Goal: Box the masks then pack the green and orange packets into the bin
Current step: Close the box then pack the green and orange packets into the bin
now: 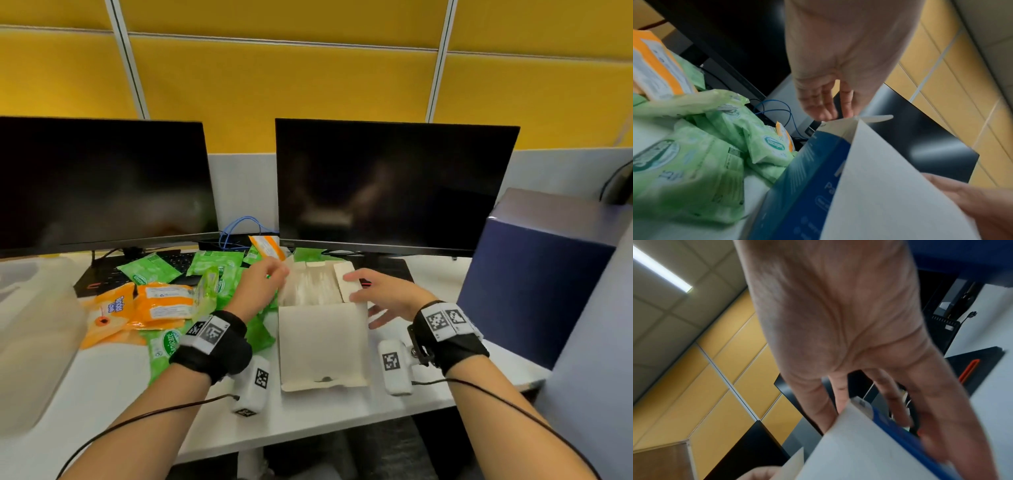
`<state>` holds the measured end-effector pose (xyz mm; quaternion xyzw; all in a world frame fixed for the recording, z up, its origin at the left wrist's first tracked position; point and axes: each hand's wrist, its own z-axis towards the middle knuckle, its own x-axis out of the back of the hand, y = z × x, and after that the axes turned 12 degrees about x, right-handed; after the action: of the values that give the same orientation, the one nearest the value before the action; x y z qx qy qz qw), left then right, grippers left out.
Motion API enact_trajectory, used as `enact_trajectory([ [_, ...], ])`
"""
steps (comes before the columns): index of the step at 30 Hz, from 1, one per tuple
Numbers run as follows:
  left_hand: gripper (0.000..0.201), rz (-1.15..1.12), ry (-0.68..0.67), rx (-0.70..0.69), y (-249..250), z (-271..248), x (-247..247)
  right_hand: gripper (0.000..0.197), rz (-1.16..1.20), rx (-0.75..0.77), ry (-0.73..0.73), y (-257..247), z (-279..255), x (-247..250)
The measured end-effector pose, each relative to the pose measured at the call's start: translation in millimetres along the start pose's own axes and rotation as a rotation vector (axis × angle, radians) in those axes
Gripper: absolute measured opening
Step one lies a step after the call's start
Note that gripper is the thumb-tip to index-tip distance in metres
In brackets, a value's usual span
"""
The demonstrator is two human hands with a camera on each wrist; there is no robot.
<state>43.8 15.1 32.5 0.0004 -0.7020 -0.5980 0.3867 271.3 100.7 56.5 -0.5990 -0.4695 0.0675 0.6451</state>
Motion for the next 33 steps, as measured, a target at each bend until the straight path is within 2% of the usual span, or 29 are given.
enact_trajectory([
  [1, 0.013, 0.112, -0.001, -0.031, -3, 1, -1, 0.051, 0.004, -0.03, -0.032, -1, -3, -3],
  [3, 0.021, 0.219, -0.039, -0.051, -6, 2, -6, 0.06, 0.035, -0.052, -0.028, -1, -9, -8],
  [8, 0.043, 0.206, -0.183, -0.047, 2, 0, -13, 0.071, 0.149, -0.007, 0.034, 8, -18, -4],
  [10, 0.048, 0.142, -0.217, -0.012, 2, 1, -14, 0.066, 0.244, 0.043, 0.103, 6, -19, 3],
  [13, 0.047, 0.013, -0.245, 0.042, -1, 3, -10, 0.044, 0.341, 0.102, 0.181, -1, -19, 10],
  [17, 0.017, -0.159, -0.306, 0.0, 1, -1, -3, 0.035, 0.546, 0.181, 0.162, -2, -17, 8],
  [19, 0.014, -0.18, -0.321, -0.017, 1, -1, 0, 0.033, 0.772, 0.214, 0.186, 0, -13, 8],
  [20, 0.021, -0.182, -0.327, -0.01, -2, 2, 1, 0.034, 0.815, 0.233, 0.213, 1, -10, 7],
  [22, 0.035, -0.201, -0.324, 0.032, -6, 7, 3, 0.038, 0.676, 0.258, 0.282, 1, -6, 3],
  [25, 0.038, -0.212, -0.245, 0.123, -10, 12, 1, 0.048, 0.491, 0.251, 0.316, -1, 2, -5],
  [29, 0.024, -0.197, -0.088, 0.152, -13, 12, 0, 0.078, 0.414, 0.247, 0.354, -9, 10, -10],
  [30, 0.016, -0.191, -0.092, 0.165, -14, 11, 2, 0.08, 0.396, 0.241, 0.367, -12, 11, -10],
  [31, 0.009, -0.193, -0.149, 0.166, -14, 8, 3, 0.077, 0.386, 0.242, 0.36, -16, 11, -11],
  [33, 0.007, -0.196, -0.411, 0.192, -9, -4, 6, 0.06, 0.362, 0.263, 0.32, -20, 13, -13],
])
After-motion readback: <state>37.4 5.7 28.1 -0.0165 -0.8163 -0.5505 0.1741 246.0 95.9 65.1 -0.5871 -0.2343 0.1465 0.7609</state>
